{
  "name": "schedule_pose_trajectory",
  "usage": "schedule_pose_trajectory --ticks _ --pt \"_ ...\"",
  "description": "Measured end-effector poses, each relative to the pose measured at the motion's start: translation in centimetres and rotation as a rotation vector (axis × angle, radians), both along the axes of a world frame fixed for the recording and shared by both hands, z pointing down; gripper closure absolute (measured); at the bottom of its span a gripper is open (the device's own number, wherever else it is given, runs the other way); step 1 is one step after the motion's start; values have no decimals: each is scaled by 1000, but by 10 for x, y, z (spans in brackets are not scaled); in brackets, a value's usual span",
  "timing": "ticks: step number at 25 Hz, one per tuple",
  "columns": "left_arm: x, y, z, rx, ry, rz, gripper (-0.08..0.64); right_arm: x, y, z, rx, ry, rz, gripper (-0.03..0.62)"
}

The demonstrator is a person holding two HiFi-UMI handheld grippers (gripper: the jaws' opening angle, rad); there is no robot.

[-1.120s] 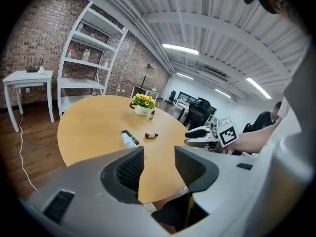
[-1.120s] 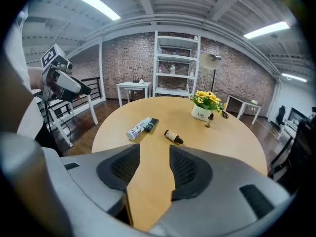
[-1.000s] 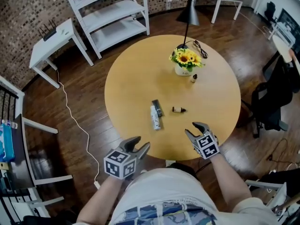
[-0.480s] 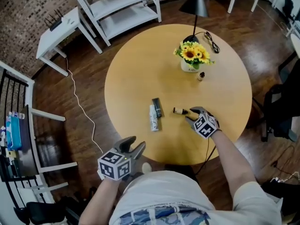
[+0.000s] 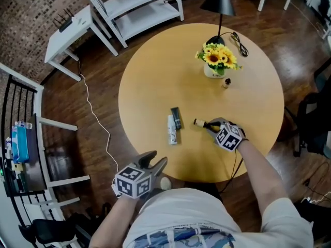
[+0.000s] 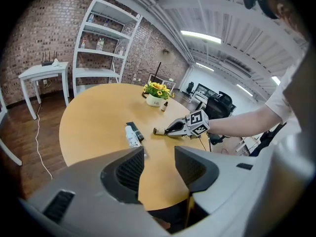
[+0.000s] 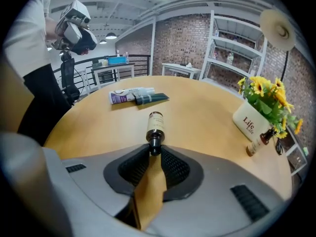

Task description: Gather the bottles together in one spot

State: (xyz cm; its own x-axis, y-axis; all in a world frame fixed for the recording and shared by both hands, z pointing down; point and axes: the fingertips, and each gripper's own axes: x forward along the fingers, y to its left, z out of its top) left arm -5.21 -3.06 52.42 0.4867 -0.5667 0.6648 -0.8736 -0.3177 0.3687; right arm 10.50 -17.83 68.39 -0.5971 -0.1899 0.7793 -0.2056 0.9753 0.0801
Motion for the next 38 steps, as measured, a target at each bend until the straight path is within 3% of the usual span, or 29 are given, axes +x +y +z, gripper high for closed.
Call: schedule_pose_trajectory --ticks 4,9,13,15,17,21,25,27,28,29,31,33,36,38 --pt "12 -8 1 10 5 50 388 1 10 -24 28 -7 -25 502" --pt "33 -14 2 28 19 143 388 9 44 -52 49 69 -148 503" --pt "53 -13 9 39 23 242 388 17 67 -75 48 94 -176 503" --pt "63 -10 16 59 -19 323 388 17 77 -92 48 78 -171 503" --pt "75 -8 24 115 -108 444 388 13 89 -115 45 49 -171 503" --pt "106 -8 25 304 -260 692 376 -1 116 -167 25 -22 -200 503" --pt "141 -6 1 492 -273 843 362 -18 144 -205 -22 -84 -253 503" --pt "148 -3 -8 550 -269 875 362 -23 154 -214 -38 -91 -263 503" --pt "148 -2 -11 567 -271 880 411 -25 157 -217 -38 -88 -263 503" --pt "147 -1 -13 576 -273 879 416 -27 159 -218 -34 -86 -258 502" --pt "142 2 -16 576 -269 863 416 -31 161 -220 -34 -101 -221 500" --pt "134 1 -20 569 -265 800 417 -36 158 -225 -32 -150 -124 489" --pt "108 -12 -25 554 -312 616 417 -41 141 -238 -59 -330 175 430" --pt "91 -18 -28 561 -366 527 417 -44 137 -245 -173 -506 432 428"
